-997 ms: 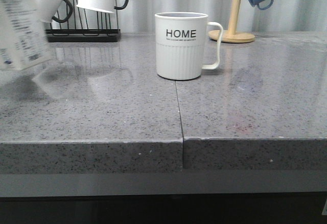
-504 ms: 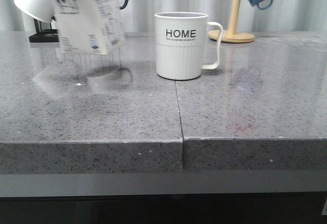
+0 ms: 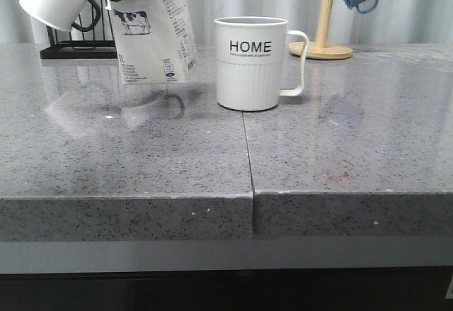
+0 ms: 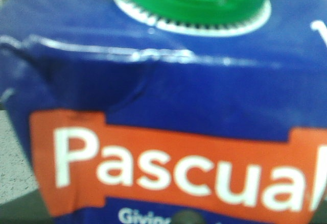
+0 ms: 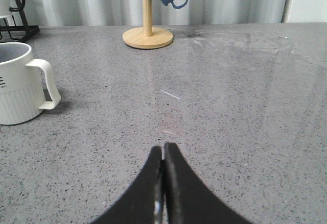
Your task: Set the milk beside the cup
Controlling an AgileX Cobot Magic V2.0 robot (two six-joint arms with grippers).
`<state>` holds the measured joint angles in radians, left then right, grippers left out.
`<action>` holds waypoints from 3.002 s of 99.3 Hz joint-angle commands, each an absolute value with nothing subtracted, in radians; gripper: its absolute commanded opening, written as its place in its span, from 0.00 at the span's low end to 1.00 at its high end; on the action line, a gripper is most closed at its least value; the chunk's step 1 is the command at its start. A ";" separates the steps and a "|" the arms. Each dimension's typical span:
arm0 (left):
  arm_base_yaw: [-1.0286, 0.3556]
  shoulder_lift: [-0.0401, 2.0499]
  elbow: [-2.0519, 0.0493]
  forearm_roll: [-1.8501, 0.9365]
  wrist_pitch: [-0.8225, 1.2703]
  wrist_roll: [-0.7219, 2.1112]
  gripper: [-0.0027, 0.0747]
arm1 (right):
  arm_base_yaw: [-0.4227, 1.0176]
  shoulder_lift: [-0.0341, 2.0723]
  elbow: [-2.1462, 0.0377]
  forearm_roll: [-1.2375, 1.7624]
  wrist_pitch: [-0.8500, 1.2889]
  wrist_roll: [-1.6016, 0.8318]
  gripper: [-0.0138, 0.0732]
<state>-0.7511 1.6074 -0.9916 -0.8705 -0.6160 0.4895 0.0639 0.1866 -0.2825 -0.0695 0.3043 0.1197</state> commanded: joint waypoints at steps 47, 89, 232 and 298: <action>-0.825 1.633 -1.102 -0.915 -0.884 0.553 0.32 | 0.056 0.196 -0.309 -0.078 0.229 0.121 0.08; -0.825 1.638 -1.089 -0.936 -0.819 0.572 0.47 | 0.056 0.196 -0.309 -0.078 0.229 0.121 0.08; -0.336 0.821 -0.594 -0.263 -0.207 0.116 0.88 | 0.056 0.196 -0.309 -0.078 0.229 0.121 0.08; -0.222 0.356 -0.368 -0.100 0.067 -0.018 0.23 | 0.056 0.196 -0.309 -0.078 0.229 0.121 0.08</action>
<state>-0.2254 0.3702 -0.3525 -0.1027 0.1411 -0.0054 0.0639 0.1866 -0.2825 -0.0695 0.3043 0.1197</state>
